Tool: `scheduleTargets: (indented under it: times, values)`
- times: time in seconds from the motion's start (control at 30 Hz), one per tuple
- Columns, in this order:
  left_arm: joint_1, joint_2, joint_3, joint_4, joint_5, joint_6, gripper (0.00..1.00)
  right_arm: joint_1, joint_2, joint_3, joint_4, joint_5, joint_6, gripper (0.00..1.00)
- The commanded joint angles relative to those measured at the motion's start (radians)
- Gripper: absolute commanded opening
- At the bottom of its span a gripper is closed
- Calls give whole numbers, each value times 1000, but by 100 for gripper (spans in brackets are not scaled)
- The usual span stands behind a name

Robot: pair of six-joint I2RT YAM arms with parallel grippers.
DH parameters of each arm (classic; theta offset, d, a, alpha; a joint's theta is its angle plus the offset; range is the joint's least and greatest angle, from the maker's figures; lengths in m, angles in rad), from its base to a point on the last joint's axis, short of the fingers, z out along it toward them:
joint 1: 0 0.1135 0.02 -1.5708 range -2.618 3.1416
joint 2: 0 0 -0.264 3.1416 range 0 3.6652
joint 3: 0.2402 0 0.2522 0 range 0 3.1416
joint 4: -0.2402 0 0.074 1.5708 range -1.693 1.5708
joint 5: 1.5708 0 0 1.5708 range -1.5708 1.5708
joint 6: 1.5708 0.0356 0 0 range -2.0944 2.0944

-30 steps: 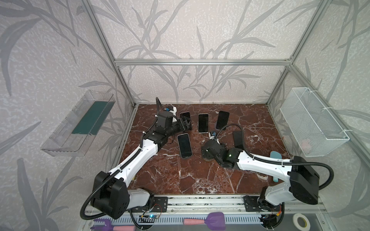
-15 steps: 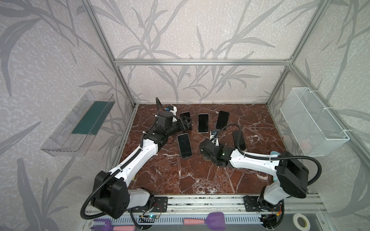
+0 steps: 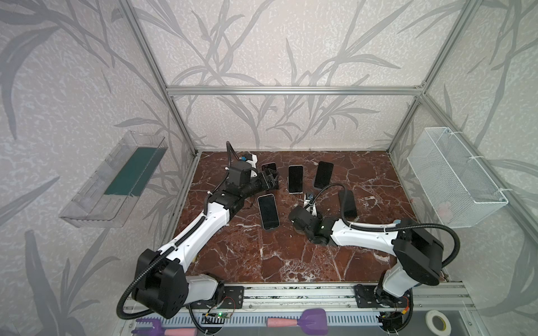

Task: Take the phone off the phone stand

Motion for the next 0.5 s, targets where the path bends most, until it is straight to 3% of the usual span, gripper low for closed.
scheduleTargets:
  times: [0.0, 0.47]
  values:
    - [-4, -23, 4, 18, 4, -1, 78, 7, -65, -28, 21, 24, -51, 67]
    - [-6, -42, 3, 21, 14, 1, 78, 4, -226, -101, 56, 62, -252, 66]
